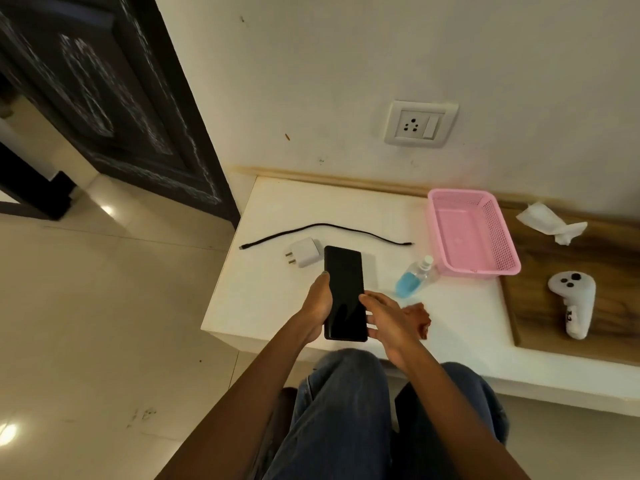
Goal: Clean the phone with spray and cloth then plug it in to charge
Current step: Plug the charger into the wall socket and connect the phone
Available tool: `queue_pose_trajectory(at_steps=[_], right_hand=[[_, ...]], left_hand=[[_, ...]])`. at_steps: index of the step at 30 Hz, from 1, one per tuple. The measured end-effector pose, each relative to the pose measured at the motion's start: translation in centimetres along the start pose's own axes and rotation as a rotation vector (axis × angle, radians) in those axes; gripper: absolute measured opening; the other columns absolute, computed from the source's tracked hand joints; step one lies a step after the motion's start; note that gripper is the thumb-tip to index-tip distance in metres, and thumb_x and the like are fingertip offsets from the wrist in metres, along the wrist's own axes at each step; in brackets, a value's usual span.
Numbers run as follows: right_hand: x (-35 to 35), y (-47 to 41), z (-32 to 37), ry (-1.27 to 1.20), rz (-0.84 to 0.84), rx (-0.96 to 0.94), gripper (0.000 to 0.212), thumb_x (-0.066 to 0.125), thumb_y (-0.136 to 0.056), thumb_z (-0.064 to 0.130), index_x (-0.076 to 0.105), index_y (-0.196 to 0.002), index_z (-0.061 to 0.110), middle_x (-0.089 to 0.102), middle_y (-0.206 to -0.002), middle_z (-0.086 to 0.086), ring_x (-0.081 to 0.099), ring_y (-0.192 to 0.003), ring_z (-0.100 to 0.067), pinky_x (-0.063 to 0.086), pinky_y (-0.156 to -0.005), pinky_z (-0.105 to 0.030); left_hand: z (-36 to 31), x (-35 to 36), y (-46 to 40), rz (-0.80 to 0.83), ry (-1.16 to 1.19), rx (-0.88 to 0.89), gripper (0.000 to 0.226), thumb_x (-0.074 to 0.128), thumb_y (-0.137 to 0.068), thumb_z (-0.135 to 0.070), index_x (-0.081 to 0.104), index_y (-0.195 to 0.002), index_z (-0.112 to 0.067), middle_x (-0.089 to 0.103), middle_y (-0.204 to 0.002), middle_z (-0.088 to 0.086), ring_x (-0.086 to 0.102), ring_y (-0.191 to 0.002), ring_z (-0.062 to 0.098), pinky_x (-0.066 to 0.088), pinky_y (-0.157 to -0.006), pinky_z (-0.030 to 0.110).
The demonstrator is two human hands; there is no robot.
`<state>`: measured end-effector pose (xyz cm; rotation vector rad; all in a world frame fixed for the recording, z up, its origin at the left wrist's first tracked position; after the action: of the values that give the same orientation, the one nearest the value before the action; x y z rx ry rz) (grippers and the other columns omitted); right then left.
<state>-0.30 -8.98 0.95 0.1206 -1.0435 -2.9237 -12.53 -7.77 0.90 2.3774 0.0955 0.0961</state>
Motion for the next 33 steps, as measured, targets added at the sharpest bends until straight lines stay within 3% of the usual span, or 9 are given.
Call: queue_pose_trajectory(at_steps=[2,4,9,14,18,21,26,30,33], right_hand=[[0.0,-1.3,0.0,-0.005,0.010,0.034,0.011,0.049,-0.095,0.026,0.049,-0.106,0.023,0.053,-0.100,0.001,0.052,-0.096,-0.018,0.047,-0.081,-0.032],[0.0,-2.4,-0.3,0.030,0.011,0.064,0.011,0.049,-0.095,0.027,0.048,-0.104,0.022,0.052,-0.104,-0.001,0.051,-0.100,-0.020,0.046,-0.087,-0.036],[0.5,-4.0,-1.4,0.041,-0.062,0.082,0.029,0.052,-0.092,0.028,0.052,-0.118,0.014,0.055,-0.114,-0.003,0.052,-0.111,-0.023,0.043,-0.102,-0.042],[1.0,-4.4,-2.1,0.068,-0.115,0.076,0.028,0.052,-0.092,0.025,0.051,-0.119,0.018,0.053,-0.109,0.001,0.050,-0.099,-0.016,0.046,-0.096,-0.037],[1.5,-4.5,-2.5,0.177,-0.169,0.015,0.027,0.048,-0.094,0.021,0.050,-0.120,0.015,0.049,-0.091,0.007,0.048,-0.070,-0.005,0.043,-0.064,-0.017],[1.8,-4.4,-2.5,0.249,-0.193,-0.016,0.024,0.047,-0.094,0.019,0.051,-0.117,0.014,0.052,-0.089,0.006,0.046,-0.065,-0.002,0.037,-0.052,-0.011],[1.9,-3.9,-2.7,0.258,-0.214,-0.007,0.027,0.045,-0.095,0.021,0.051,-0.120,0.013,0.052,-0.084,0.009,0.049,-0.070,-0.005,0.041,-0.062,-0.016],[1.9,-3.2,-2.6,0.263,-0.227,0.015,0.033,0.045,-0.095,0.022,0.047,-0.128,0.015,0.056,-0.125,-0.007,0.053,-0.099,-0.016,0.043,-0.082,-0.028],[1.5,-2.4,-2.6,0.259,-0.231,0.011,0.044,0.049,-0.094,0.023,0.039,-0.137,0.016,0.046,-0.139,-0.006,0.047,-0.122,-0.024,0.042,-0.099,-0.036]], left_hand=[[0.0,0.3,-1.3,0.015,-0.020,-0.040,0.054,0.015,-0.100,-0.047,0.047,-0.128,-0.013,0.051,-0.135,0.014,0.052,-0.117,0.026,0.037,-0.108,0.044],[0.3,0.8,-2.2,0.015,-0.049,-0.099,0.062,0.011,-0.097,-0.053,0.025,-0.146,-0.016,0.032,-0.152,0.010,0.035,-0.136,0.027,0.025,-0.115,0.046],[1.1,1.4,-3.5,-0.070,-0.120,-0.115,0.063,0.011,-0.097,-0.055,0.004,-0.150,-0.022,-0.002,-0.160,0.002,0.012,-0.144,0.025,0.013,-0.115,0.044],[1.9,1.3,-4.5,-0.158,-0.142,-0.061,0.062,0.021,-0.097,-0.054,0.019,-0.146,-0.017,0.018,-0.154,0.007,0.030,-0.136,0.026,0.026,-0.110,0.042],[2.4,1.5,-4.4,-0.143,-0.243,-0.027,0.061,0.021,-0.097,-0.054,0.017,-0.148,-0.021,0.017,-0.155,0.009,0.023,-0.140,0.027,0.021,-0.113,0.045],[2.6,1.6,-4.3,-0.126,-0.221,-0.033,0.065,0.022,-0.096,-0.056,0.015,-0.149,-0.020,0.015,-0.156,0.007,0.019,-0.141,0.026,0.019,-0.116,0.047],[2.9,1.5,-4.1,-0.113,-0.238,0.048,0.064,0.027,-0.097,-0.050,0.014,-0.150,-0.016,0.016,-0.157,0.006,0.017,-0.143,0.025,0.017,-0.117,0.045],[3.4,1.3,-3.9,-0.114,-0.222,0.124,0.060,0.034,-0.099,-0.042,0.016,-0.149,-0.015,0.017,-0.157,0.005,0.019,-0.143,0.022,0.018,-0.117,0.042],[2.8,0.1,-4.3,-0.328,-0.234,0.290,0.052,0.047,-0.096,-0.030,0.032,-0.143,-0.015,0.031,-0.151,0.007,0.030,-0.138,0.023,0.027,-0.113,0.041]])
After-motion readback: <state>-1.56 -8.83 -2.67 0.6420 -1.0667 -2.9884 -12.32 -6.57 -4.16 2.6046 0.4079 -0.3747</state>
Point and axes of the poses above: each hand's wrist, its own y-axis away from the middle knuckle, its own x-axis out of the palm, z = x × y, the point moved 1 cm from there along -y, towards the middle knuckle
